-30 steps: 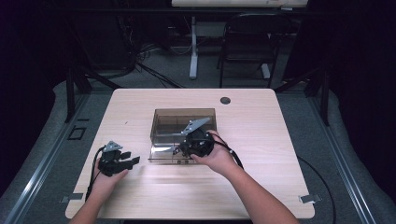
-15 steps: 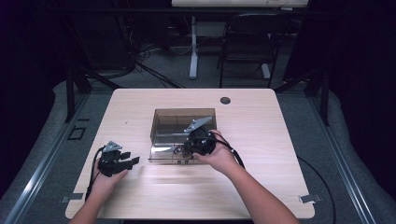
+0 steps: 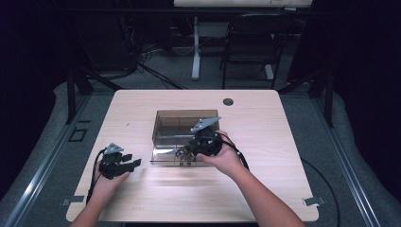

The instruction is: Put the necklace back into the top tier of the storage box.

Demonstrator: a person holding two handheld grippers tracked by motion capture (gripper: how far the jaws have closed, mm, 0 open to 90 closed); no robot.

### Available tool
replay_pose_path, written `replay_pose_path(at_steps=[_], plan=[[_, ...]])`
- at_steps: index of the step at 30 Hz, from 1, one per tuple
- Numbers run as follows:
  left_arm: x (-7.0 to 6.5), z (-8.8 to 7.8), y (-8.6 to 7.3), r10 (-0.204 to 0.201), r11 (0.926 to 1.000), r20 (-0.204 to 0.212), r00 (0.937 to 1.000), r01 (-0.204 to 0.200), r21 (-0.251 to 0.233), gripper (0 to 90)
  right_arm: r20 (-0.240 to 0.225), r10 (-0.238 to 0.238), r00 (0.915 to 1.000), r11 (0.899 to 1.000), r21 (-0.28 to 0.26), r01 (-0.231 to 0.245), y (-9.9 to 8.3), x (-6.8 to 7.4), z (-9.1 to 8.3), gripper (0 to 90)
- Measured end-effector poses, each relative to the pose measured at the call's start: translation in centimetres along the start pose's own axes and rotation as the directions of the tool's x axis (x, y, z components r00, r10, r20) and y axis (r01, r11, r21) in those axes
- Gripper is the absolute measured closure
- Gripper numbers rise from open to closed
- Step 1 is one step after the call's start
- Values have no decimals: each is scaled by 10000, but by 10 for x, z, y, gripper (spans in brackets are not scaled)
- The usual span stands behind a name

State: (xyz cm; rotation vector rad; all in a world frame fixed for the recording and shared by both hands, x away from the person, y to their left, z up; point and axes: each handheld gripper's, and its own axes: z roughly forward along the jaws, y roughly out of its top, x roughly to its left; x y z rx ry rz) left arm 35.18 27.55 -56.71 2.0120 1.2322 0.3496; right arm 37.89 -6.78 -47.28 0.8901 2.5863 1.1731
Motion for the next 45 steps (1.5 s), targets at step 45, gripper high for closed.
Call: replay_pose_path(at_steps=[45], plan=[[0, 0, 0, -11, 10000, -41, 10000, 11, 22, 483, 880, 69, 9961, 9990, -444, -30, -33, -9, -48, 539]])
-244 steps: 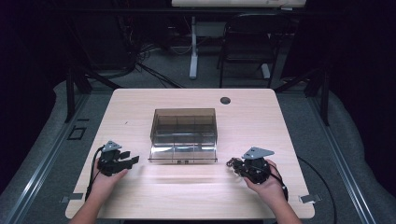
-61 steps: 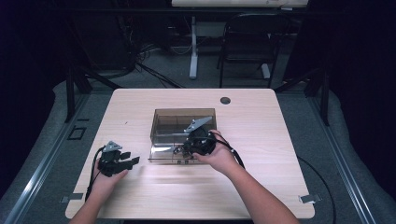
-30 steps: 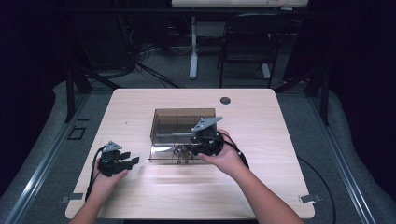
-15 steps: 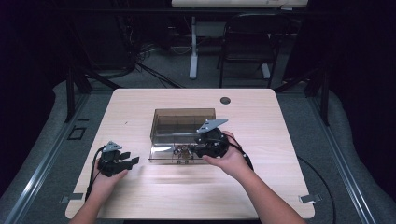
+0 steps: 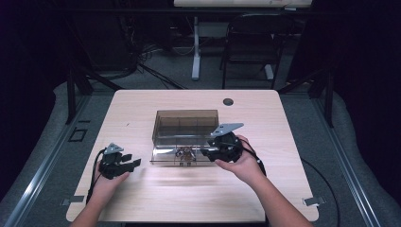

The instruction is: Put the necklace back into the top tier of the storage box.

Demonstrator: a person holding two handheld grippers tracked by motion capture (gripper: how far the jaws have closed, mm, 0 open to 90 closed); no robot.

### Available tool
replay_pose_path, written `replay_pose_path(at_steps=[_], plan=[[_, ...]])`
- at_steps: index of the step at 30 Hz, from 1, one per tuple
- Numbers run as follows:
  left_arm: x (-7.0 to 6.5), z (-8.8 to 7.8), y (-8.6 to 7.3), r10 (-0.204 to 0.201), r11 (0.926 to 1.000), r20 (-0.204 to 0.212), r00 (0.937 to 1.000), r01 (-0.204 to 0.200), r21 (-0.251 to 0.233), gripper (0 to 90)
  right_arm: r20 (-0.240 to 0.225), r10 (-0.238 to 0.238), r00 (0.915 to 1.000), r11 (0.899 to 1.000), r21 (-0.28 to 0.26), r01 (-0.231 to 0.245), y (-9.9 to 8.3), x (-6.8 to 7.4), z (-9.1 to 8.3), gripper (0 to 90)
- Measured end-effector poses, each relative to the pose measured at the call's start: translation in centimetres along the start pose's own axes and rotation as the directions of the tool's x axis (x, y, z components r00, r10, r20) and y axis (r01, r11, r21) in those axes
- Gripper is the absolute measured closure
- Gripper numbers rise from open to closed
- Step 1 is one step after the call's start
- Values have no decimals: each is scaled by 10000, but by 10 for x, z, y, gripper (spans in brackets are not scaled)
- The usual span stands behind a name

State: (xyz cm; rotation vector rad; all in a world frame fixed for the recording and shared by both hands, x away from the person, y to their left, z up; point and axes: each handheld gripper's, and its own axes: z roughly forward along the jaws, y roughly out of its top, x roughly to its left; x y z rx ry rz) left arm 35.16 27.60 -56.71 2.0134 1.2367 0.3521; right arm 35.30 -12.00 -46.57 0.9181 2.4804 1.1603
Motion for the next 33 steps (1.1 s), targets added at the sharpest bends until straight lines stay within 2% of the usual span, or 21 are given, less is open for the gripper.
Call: replay_pose_path(at_steps=[7, 15, 22, 33], plan=[[0, 0, 0, -7, 10000, -7, 10000, 7, 3, 482, 236, 210, 9995, 9998, -21, -209, -11, -8, -15, 510], [0, 0, 0, -4, 10000, -33, 10000, 4, -2, 482, 742, 471, 9961, 9988, -184, -459, -29, -19, -29, 484], [0, 0, -1, -31, 10000, -48, 10000, 31, -13, 482, 1287, 854, 9880, 9962, -270, -826, -51, -29, -39, 471], [0, 0, -1, -68, 10000, -53, 10000, 68, 3, 482, 1613, 1781, 9707, 9836, -589, -1706, -85, -39, -42, 458]])
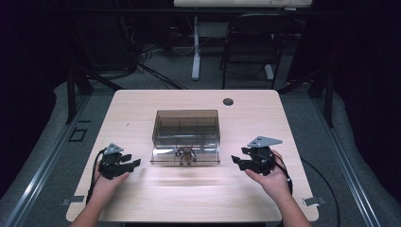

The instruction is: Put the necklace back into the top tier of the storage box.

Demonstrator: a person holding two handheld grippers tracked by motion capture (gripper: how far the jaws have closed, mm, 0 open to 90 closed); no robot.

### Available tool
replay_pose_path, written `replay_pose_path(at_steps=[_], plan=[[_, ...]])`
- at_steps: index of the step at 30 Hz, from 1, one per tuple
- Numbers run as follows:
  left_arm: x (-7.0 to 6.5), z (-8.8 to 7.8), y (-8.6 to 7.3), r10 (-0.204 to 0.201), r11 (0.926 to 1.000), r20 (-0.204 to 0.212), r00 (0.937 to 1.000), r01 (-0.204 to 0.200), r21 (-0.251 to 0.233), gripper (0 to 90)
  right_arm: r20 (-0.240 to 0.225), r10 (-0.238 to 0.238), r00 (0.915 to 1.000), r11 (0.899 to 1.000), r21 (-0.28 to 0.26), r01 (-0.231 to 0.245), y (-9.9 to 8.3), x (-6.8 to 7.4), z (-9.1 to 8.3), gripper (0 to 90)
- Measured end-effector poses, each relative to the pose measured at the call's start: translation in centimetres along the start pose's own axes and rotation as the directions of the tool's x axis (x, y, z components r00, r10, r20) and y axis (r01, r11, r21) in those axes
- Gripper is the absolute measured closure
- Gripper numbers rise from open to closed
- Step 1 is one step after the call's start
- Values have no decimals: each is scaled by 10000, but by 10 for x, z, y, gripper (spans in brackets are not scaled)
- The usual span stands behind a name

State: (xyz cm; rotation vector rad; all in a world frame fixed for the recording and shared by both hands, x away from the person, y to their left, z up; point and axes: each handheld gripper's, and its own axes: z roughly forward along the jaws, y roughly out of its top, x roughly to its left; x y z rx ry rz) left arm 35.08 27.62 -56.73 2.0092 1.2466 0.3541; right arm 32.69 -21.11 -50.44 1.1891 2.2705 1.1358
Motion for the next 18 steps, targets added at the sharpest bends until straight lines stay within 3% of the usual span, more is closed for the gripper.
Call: replay_pose_path(at_steps=[18], plan=[[0, 0, 0, 25, 10000, 38, 10000, -25, 7, 482, 861, 365, 9956, 9990, 214, -385, -36, -13, 19, 453]])
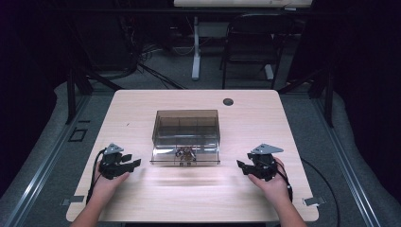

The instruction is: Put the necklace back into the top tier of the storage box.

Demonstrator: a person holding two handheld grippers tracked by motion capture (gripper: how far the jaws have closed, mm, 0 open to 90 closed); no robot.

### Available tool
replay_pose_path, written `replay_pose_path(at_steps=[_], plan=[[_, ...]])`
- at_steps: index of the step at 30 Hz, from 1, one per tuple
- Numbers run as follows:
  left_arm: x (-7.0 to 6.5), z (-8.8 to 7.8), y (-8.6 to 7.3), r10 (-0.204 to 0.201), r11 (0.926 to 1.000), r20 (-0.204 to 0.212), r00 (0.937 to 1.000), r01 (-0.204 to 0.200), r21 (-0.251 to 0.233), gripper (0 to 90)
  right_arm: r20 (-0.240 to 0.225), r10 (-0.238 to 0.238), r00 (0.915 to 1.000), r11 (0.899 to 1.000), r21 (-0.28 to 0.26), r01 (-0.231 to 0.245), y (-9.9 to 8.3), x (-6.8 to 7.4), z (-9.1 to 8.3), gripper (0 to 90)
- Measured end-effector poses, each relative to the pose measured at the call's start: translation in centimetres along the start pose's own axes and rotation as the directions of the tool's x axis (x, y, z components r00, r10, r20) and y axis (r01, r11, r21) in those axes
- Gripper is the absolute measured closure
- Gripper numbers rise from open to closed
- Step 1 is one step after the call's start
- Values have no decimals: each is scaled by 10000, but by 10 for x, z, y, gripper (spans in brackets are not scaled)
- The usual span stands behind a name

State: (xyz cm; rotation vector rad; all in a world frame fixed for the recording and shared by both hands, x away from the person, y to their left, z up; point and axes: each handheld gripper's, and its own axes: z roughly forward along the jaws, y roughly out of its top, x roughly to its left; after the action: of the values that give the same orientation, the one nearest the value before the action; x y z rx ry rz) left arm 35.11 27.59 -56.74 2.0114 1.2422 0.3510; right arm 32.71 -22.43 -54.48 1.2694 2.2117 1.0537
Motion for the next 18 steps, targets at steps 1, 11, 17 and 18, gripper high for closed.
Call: replay_pose_path(at_steps=[1, 11, 17, 18], plan=[[0, 0, 0, -17, 10000, -3, 10000, 17, -8, 482, 11, -28, 10000, 10000, 19, 28, -1, 0, 1, 453], [0, 0, 0, -16, 10000, 17, 10000, 16, 2, 481, 147, -231, 9996, 9994, 251, 227, -3, 4, 10, 453], [0, 0, 0, 36, 10000, 11, 10000, -36, 23, 480, 24, -394, 9992, 9982, 449, 392, -4, 8, 13, 453], [0, 0, 0, 37, 10000, 18, 10000, -37, 30, 481, -39, -407, 9992, 9982, 439, 408, -4, 8, 14, 453]])
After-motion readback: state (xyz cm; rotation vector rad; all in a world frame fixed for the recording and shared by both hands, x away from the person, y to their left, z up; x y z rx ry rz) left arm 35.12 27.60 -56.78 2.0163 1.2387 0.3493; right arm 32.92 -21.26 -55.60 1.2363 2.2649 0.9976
